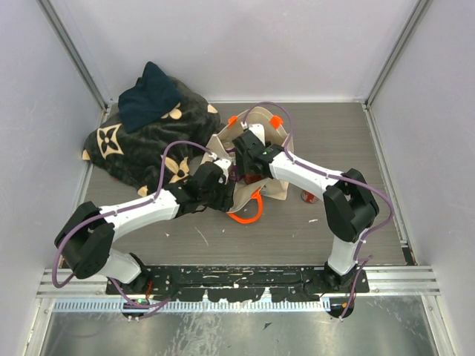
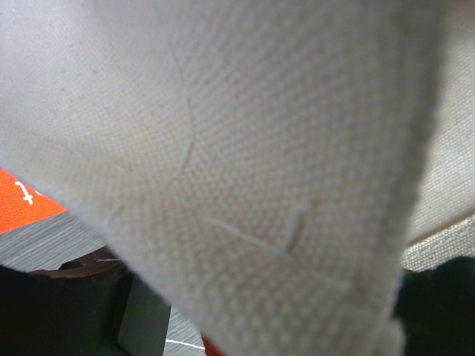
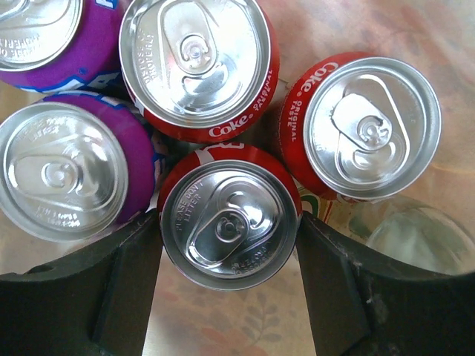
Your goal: Take the beverage out of the canvas bag
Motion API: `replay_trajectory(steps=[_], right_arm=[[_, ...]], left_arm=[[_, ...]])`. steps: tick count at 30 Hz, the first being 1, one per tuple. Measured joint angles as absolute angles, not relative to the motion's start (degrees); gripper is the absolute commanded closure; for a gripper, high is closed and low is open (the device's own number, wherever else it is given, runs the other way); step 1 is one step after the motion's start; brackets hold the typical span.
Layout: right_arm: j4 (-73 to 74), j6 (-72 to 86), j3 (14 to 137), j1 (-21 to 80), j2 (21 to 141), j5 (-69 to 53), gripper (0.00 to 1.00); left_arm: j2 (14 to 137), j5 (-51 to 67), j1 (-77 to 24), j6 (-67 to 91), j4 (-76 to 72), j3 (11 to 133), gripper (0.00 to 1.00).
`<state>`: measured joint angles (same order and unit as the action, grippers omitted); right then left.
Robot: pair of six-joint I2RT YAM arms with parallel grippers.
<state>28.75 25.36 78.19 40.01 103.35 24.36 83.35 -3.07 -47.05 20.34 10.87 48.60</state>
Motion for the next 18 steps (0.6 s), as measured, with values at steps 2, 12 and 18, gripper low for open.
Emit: replay_trajectory(steps=[2, 12, 18], right_arm=[[27.97, 24.77, 77.14, 40.01, 102.56, 23.97, 0.99], [28.29, 21.02, 76.49, 39.99, 96.03, 22.74, 0.99], [29.19, 20.36, 76.75, 39.94, 91.05, 22.13, 0.99]], left_arm=[[83.35, -3.07, -47.05, 20.18, 11.03, 48.77, 0.37], [83.35, -3.07, -47.03, 19.92, 11.66, 49.56, 0.37], [83.35, -3.07, -47.03, 19.75, 11.97, 50.04, 0.37]])
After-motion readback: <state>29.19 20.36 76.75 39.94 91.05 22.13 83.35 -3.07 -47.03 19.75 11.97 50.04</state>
